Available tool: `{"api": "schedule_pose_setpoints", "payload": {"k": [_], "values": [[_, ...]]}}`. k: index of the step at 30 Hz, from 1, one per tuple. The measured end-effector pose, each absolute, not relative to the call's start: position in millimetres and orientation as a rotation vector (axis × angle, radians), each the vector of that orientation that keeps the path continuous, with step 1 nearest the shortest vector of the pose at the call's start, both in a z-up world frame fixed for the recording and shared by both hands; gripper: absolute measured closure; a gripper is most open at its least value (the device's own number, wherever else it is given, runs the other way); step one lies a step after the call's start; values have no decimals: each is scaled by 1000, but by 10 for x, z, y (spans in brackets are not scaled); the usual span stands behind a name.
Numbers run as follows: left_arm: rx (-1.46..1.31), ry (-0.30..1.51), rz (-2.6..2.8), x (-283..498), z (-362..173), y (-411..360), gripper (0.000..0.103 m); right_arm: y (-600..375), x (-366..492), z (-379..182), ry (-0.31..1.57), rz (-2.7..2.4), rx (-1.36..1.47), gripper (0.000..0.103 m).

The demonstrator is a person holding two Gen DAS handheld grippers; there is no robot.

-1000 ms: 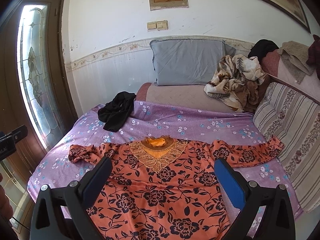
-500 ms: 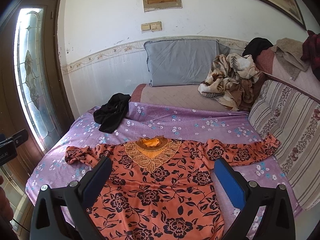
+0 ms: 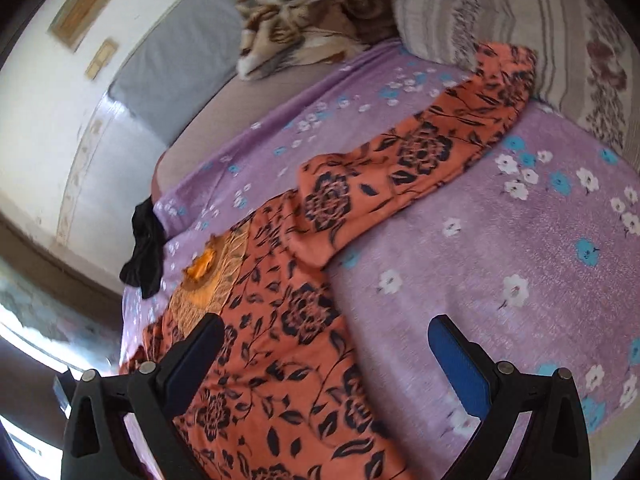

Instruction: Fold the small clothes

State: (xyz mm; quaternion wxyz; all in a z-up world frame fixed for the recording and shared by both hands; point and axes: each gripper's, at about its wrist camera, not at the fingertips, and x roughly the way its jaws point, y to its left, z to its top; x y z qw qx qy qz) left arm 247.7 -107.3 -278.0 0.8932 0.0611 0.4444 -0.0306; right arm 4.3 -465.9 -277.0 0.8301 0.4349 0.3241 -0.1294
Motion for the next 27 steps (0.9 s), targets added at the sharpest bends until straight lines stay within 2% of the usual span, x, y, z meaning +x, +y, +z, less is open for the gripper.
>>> {"api": "schedule_pose_setpoints", "payload": {"k": [2, 6, 8, 13, 17, 19, 20, 21, 24, 27], "values": [[131, 952, -69, 2654, -2987, -1138, 0, -5121, 35, -2971, 630, -314, 1058, 0], [80, 1150, -132, 2890, -3367, -1187, 0, -5952, 71, -3283, 489, -458, 1242, 0], [106, 1131, -127, 2917, -3405, -1185, 0, -6258, 76, -3409, 397, -531, 1315, 1], [104, 1081, -120, 2910, -3385, -1204, 0, -6860, 247, -3497, 298, -672, 1323, 15], [96, 1039, -104, 2925, -3437, -1284, 0, -7228, 455, -3518, 312, -734, 1278, 27], [91, 1026, -90, 2951, -3458, -1300, 0, -7404, 534, -3542, 299, -731, 1249, 41], [92, 1022, -84, 2972, -3473, -1316, 0, -7467, 610, -3555, 331, -726, 1230, 65], [91, 1019, -80, 2980, -3475, -1326, 0, -7501, 671, -3584, 382, -743, 1197, 81], [87, 1030, -85, 3037, -3480, -1322, 0, -7517, 696, -3592, 413, -788, 1143, 96], [97, 1064, -101, 3094, -3425, -1304, 0, -7401, 682, -3453, 372, -756, 1108, 98]]}}
